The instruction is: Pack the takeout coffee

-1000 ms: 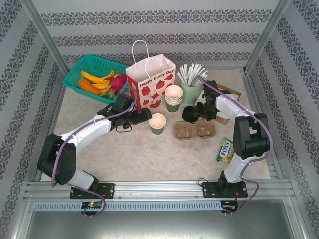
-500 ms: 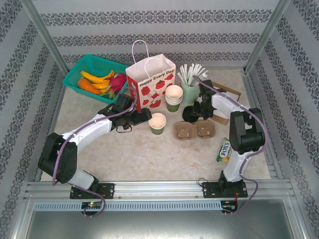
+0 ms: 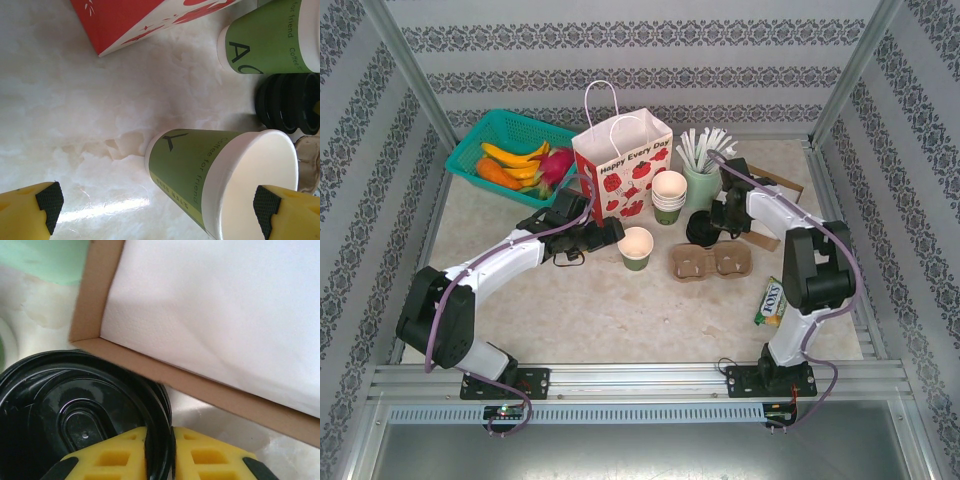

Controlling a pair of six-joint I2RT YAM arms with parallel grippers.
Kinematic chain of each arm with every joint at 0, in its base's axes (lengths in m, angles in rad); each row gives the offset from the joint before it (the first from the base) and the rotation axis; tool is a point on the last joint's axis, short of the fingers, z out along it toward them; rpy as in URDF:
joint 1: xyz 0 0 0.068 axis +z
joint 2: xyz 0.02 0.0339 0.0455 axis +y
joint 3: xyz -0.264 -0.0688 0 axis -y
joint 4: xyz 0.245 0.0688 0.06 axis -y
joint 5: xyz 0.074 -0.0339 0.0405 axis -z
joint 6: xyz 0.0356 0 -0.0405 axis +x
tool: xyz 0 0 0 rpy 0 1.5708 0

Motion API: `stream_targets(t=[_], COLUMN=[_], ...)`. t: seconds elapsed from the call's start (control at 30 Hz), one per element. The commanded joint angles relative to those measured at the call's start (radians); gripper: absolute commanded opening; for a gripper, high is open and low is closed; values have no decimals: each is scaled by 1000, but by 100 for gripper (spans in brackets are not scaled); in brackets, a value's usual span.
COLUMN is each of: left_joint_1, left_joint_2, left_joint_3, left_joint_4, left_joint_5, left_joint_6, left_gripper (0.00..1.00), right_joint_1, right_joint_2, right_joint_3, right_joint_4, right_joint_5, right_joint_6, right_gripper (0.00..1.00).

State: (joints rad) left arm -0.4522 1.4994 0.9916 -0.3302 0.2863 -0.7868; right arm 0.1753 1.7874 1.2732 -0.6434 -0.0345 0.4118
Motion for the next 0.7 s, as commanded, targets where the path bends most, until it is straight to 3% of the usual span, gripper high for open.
stream_targets(t=[0.0,0.4,0.67], left_joint_1=[-12,-11,-36], left_joint_2=[-13,-62,-10], left_joint_3=[-3,10,162], left_joint_4=[7,139,180], left_joint_5=[-3,63,145], left_joint_6=[6,146,307], left_gripper=[100,100,99], right_joint_1=[14,75,198], right_joint_2=[-66,-226,-371], right_joint_3=[-28,-164,-264], right_joint_4=[19,165,338], right_joint_5=[52,190,338], right_joint_6=[-8,-62,-128], right_gripper=[18,16,16])
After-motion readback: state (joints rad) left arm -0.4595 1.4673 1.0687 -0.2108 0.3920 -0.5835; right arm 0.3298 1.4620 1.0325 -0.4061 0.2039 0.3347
